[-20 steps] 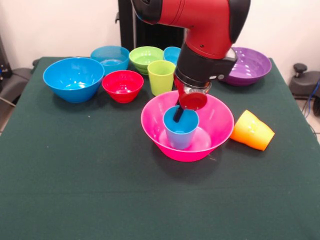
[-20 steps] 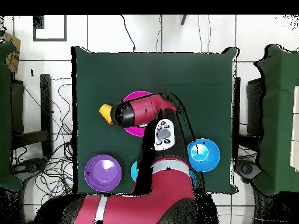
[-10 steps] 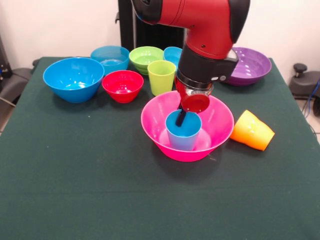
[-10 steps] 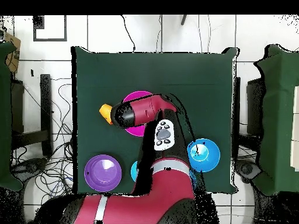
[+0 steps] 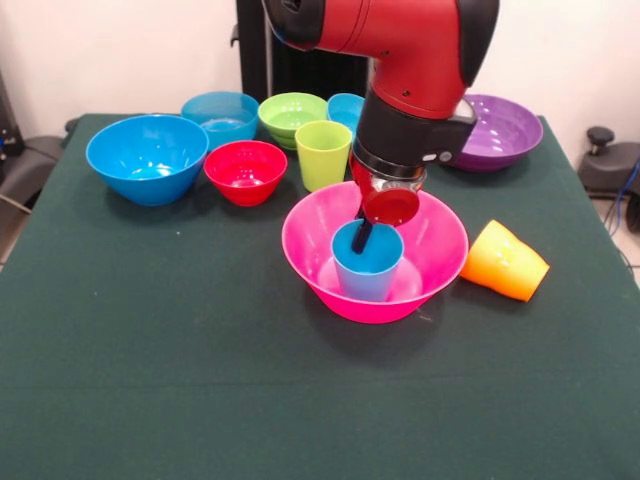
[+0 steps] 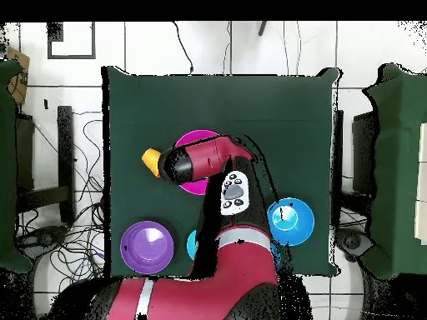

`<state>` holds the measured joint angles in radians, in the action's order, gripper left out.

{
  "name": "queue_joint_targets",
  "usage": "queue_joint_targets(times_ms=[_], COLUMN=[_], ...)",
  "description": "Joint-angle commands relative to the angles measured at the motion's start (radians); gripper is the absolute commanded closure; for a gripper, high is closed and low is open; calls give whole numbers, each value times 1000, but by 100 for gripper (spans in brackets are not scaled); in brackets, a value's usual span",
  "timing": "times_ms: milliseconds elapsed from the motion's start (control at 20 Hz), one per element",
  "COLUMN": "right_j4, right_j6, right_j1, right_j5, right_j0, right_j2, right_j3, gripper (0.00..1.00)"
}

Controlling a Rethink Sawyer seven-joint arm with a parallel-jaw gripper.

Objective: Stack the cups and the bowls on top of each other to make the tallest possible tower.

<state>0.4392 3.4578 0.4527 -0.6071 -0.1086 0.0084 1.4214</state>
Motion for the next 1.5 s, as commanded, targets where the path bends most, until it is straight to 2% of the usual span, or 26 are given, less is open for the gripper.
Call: queue_joint_targets(times_ms=[50,350,400,1050,1150,1250,1400,1500], right_j4=[7,-2,-1,0,11,-4,-66,-95], right_j6=[-163,-189,-188,-184,-154,-166,-231,-239], right_j1=[-25,-25,-25,-26,-10,54,200,254], right_j5=[35,25,24,28,16,-35,-177,-222], right_j0=[-12,-31,-32,-36,-12,-7,-24,-25], right_j2=[97,125,129,149,115,109,138,150], right_j3=[41,59,61,72,65,90,162,194], gripper=[100,100,0,0,0,0,0,0])
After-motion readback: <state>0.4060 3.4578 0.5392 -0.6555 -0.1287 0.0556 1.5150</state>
